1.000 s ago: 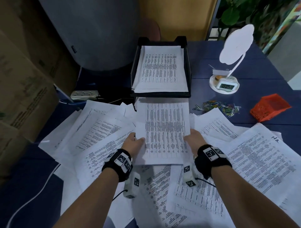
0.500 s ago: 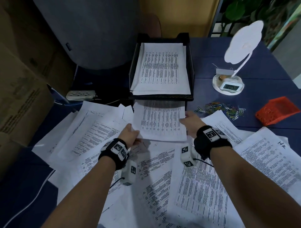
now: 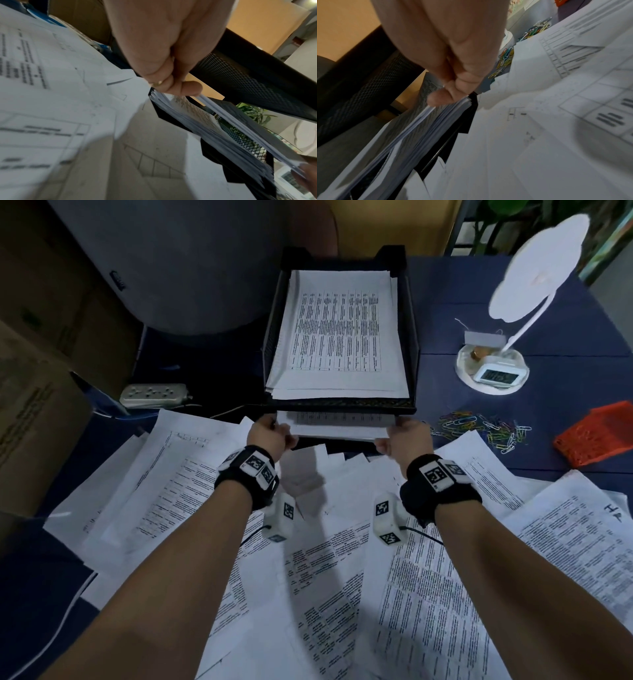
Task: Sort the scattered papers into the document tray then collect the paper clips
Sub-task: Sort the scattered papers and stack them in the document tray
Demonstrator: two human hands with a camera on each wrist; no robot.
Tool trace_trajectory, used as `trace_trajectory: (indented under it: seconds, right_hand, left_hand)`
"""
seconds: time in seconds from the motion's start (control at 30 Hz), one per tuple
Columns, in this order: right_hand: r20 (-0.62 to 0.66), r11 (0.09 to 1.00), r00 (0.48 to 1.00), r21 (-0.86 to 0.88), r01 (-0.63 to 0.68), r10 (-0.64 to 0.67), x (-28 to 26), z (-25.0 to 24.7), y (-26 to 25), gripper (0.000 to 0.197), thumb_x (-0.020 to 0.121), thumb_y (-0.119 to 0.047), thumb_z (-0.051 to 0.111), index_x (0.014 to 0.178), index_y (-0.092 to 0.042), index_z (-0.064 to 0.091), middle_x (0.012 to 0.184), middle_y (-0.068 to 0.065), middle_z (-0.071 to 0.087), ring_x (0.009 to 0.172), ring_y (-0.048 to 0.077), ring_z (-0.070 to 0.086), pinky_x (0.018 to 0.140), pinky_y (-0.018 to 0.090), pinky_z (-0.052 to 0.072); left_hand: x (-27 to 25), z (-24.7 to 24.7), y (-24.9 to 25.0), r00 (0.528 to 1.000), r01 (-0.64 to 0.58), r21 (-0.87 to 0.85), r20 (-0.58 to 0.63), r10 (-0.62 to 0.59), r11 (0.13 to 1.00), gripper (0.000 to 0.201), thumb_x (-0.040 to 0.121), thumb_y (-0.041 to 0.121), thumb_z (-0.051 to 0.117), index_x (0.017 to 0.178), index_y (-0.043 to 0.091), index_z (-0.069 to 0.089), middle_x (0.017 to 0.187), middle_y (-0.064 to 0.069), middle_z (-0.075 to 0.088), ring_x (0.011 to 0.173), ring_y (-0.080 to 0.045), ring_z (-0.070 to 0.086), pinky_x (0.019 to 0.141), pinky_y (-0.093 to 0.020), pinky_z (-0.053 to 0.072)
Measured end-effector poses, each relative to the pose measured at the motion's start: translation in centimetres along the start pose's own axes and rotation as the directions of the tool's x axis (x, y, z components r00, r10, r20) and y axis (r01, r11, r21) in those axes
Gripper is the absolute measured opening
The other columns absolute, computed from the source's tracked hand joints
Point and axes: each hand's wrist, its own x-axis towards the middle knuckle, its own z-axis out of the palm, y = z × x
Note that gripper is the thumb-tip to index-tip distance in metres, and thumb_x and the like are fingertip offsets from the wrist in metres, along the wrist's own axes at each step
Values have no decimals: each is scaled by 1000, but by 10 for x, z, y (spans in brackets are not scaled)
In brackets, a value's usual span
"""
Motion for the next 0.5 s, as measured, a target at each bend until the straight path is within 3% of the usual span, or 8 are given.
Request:
trace_trajectory:
  seconds: [0.1,0.2,0.23,0.3,0.37,0.43,0.5]
  right_hand:
    - [-45,996,998,-77,48,-52,11,1,0,29,90,8,45,67,-7,54,61,11,59,44,18,62,53,31,56]
    - [-38,973,993,-203,106,-116,14,3,1,17,88,0,55,73,-9,57,69,7,61,63,20,62,69,32,58]
    - [-41,968,991,-223,119,-131,15,3,1,11,87,-1,58,78,-7,57,70,7,61,65,20,62,70,31,57]
    - [-49,955,988,-268,128,-146,17,4,2,7,85,-3,61,82,-8,57,73,8,61,65,19,61,70,31,57]
    - [-47,928,986,-350,131,-157,20,4,5,11,84,-7,62,77,-14,58,77,9,63,68,21,61,71,33,56]
    - [-44,892,980,-423,158,-194,21,3,9,16,83,-11,63,72,-22,60,80,10,64,76,23,62,74,35,53]
    - [-46,866,973,-466,180,-227,18,1,10,10,84,-13,62,85,-15,71,87,12,69,86,25,64,81,35,52]
  left_hand:
    - [12,4,0,999,-32,106,-25,35,994,10,96,-5,41,98,2,48,90,-17,49,55,-19,53,66,-30,53]
    - [20,5,1,995,-62,149,-73,74,987,14,95,-8,39,94,4,47,82,-12,47,58,-19,50,47,-24,53]
    - [23,6,2,992,-68,136,-97,82,988,20,94,-11,37,93,8,44,77,-10,45,59,-20,49,48,-27,53]
    - [26,6,-1,983,-97,197,-132,124,976,24,89,-9,46,99,13,44,75,-6,51,65,-23,57,65,-38,58]
    - [23,3,-2,977,-125,406,-108,183,905,20,84,0,60,87,18,50,82,-4,61,78,-22,63,80,-39,57]
    - [20,1,-5,963,-185,618,-42,267,764,32,84,10,63,68,32,45,97,-9,67,92,-25,63,88,-36,52]
    - [20,-1,-7,960,-205,721,16,280,662,34,85,15,61,65,36,43,109,-15,65,104,-30,60,91,-36,48]
